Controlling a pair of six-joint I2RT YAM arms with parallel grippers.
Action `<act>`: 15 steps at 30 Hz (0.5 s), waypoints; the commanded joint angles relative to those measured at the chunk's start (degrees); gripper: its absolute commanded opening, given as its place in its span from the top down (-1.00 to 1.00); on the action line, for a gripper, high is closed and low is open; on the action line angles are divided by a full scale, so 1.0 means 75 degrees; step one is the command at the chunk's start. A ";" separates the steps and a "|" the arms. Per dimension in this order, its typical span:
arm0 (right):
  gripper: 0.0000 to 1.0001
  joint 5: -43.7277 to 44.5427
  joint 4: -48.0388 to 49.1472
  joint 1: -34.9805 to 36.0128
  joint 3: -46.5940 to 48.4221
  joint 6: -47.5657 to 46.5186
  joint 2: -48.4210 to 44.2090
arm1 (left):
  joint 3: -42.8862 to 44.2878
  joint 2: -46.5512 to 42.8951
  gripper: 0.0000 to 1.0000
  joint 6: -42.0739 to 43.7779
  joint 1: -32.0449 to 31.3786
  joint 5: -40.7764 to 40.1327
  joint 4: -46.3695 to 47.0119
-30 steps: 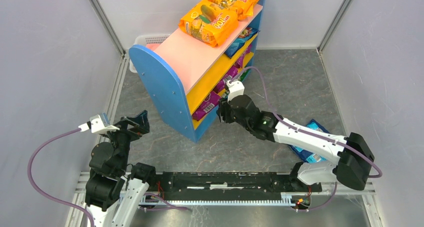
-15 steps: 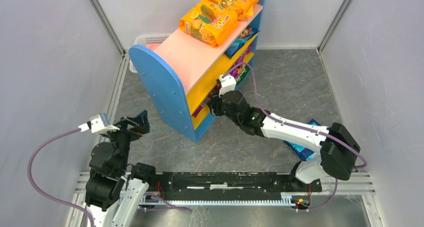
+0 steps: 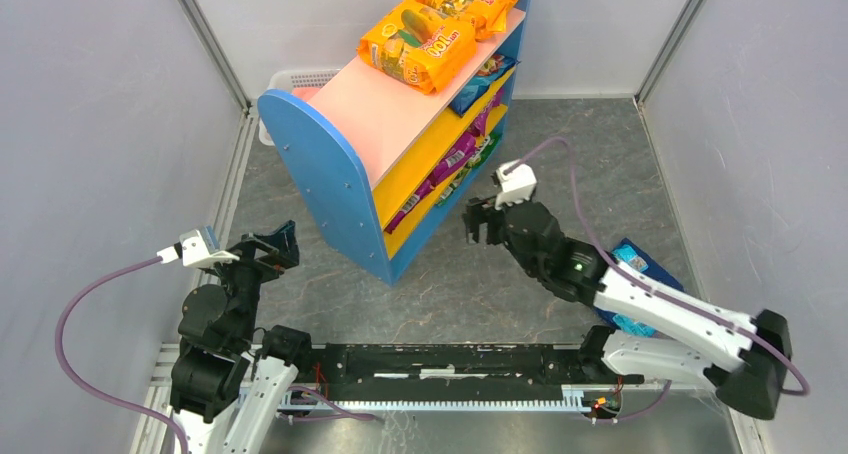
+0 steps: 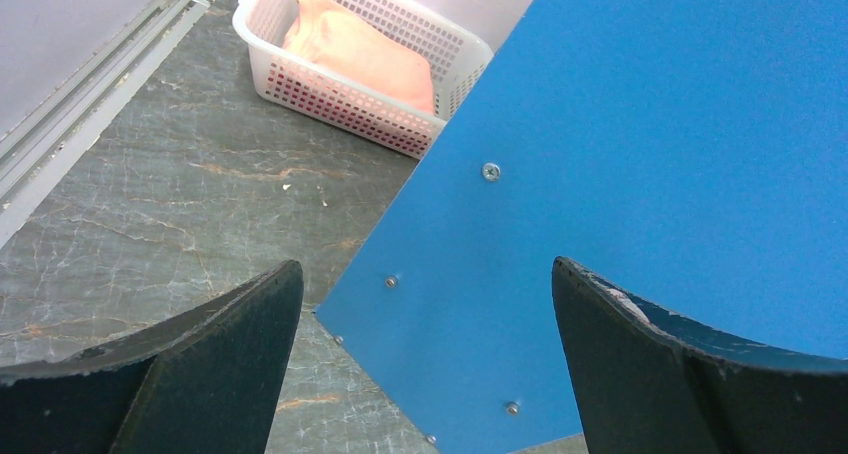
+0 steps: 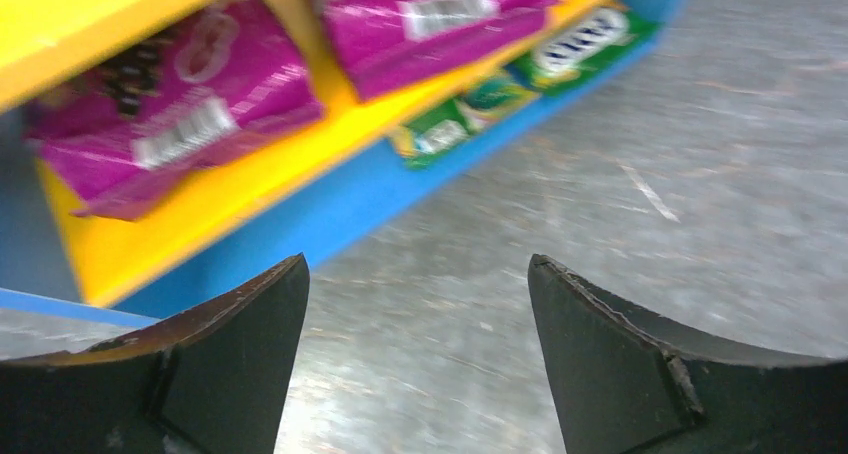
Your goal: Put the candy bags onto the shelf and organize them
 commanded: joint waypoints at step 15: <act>-0.96 0.2607 -0.4114 -0.3483 -0.1932 0.2140 -0.1285 | -0.0008 -0.0079 -1.00 0.0313 -0.0076 0.0004 0.0253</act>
